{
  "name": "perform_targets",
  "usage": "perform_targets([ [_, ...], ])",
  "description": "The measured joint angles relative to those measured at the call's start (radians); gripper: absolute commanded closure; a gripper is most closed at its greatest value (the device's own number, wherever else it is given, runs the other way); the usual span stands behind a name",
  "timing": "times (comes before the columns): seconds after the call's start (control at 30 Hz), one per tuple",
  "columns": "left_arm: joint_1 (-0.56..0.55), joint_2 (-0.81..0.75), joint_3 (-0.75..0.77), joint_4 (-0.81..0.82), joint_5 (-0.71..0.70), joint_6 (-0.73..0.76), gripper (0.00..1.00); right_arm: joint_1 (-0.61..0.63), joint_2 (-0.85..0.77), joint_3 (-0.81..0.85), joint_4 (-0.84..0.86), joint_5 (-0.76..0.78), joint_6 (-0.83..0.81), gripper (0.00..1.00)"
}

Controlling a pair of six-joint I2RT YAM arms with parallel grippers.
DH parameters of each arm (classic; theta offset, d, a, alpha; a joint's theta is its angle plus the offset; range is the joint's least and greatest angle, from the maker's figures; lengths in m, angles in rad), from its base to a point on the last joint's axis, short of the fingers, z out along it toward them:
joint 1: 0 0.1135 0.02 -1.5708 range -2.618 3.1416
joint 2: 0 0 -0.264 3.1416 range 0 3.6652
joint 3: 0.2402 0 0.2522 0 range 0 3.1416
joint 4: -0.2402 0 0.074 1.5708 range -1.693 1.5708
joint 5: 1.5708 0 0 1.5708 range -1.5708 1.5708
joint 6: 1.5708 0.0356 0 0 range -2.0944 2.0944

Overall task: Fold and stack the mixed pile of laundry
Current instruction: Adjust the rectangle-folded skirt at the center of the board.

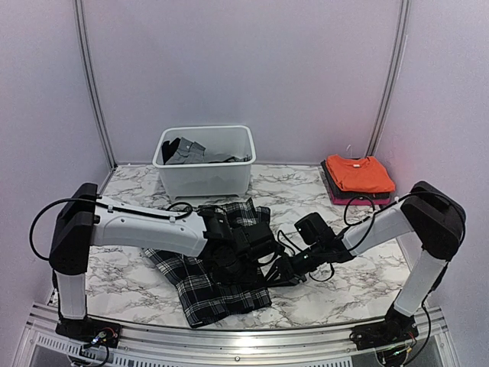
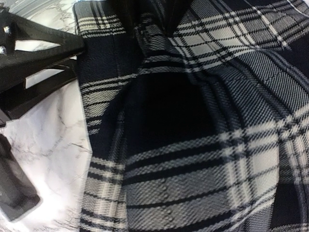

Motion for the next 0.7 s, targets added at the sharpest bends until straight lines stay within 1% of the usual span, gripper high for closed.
perform_targets([
  [0.03, 0.0, 0.006, 0.012, -0.005, 0.002, 0.001, 0.92, 0.001, 0.004, -0.003, 0.009, -0.003, 0.003, 0.85],
  [0.1, 0.0, 0.01, 0.037, -0.011, 0.003, 0.005, 1.0, 0.006, 0.013, -0.007, 0.021, -0.011, 0.011, 0.93],
  [0.17, 0.0, 0.01, 0.07, -0.016, 0.002, 0.011, 1.0, 0.011, 0.022, -0.008, 0.039, -0.015, 0.017, 1.0],
  [0.4, 0.001, 0.012, 0.166, -0.021, -0.005, 0.042, 1.0, 0.021, 0.04, -0.01, 0.072, -0.023, 0.032, 1.0],
  [0.6, 0.001, 0.039, 0.192, -0.021, -0.003, 0.063, 1.0, 0.021, 0.04, -0.01, 0.071, -0.023, 0.032, 1.0],
  [0.7, 0.001, 0.062, 0.18, -0.005, 0.005, 0.074, 1.0, 0.02, 0.036, -0.01, 0.068, -0.024, 0.031, 0.81],
])
